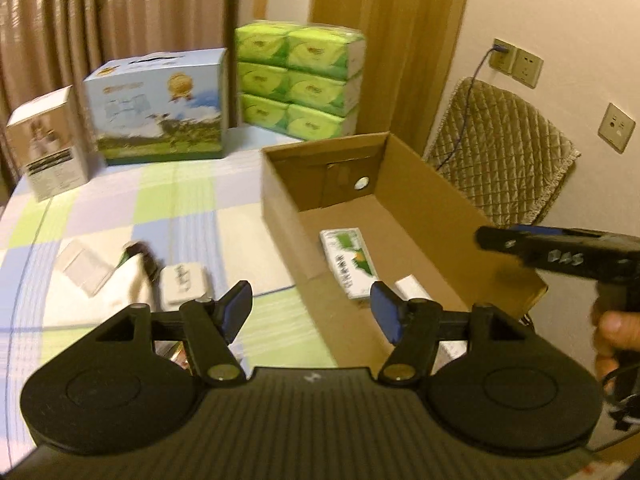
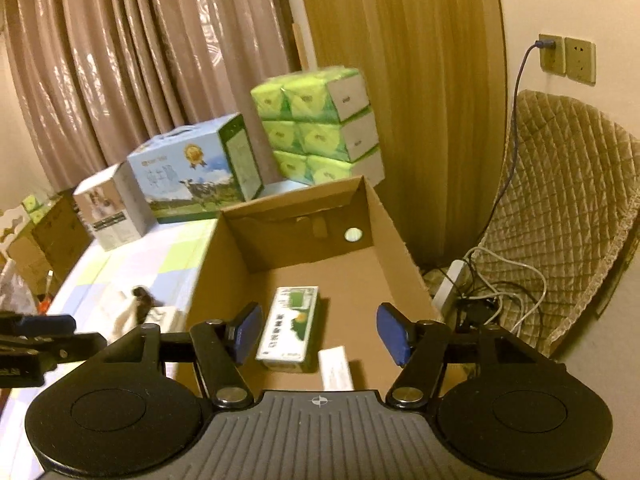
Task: Organize objects
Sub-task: 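Carry both boxes into the cardboard box and open both tools, then withdraw both tools back over the table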
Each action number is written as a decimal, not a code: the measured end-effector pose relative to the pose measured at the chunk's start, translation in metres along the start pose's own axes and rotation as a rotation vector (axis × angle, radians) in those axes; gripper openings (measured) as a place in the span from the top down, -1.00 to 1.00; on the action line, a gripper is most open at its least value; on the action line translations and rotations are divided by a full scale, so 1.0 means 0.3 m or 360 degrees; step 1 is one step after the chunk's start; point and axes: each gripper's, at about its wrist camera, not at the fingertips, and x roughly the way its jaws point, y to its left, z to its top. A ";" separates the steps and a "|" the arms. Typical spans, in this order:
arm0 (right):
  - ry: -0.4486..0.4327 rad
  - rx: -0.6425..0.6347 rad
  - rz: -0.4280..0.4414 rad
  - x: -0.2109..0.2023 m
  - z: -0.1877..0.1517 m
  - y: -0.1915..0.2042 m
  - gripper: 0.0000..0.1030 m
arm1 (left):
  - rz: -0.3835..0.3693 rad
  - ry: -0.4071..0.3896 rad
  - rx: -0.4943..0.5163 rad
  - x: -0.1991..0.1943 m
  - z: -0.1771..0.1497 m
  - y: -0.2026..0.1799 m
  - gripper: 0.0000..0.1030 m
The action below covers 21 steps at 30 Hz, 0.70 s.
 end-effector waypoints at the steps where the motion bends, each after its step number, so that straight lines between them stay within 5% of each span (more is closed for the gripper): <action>1: -0.0010 0.0005 0.0013 -0.019 -0.003 0.013 -0.24 | 0.0009 -0.0001 -0.0009 -0.018 -0.015 0.013 -0.19; 6: -0.0064 -0.0006 0.0105 -0.134 -0.025 0.121 -0.44 | 0.0084 0.0002 -0.0082 -0.121 -0.109 0.091 -0.30; 11: -0.0086 -0.0094 0.0240 -0.222 -0.086 0.279 -0.87 | 0.0172 0.0029 -0.0145 -0.226 -0.218 0.185 -0.43; 21: 0.0052 -0.0187 0.0390 -0.222 -0.232 0.493 -0.96 | 0.0353 0.0047 -0.0294 -0.401 -0.394 0.368 -0.78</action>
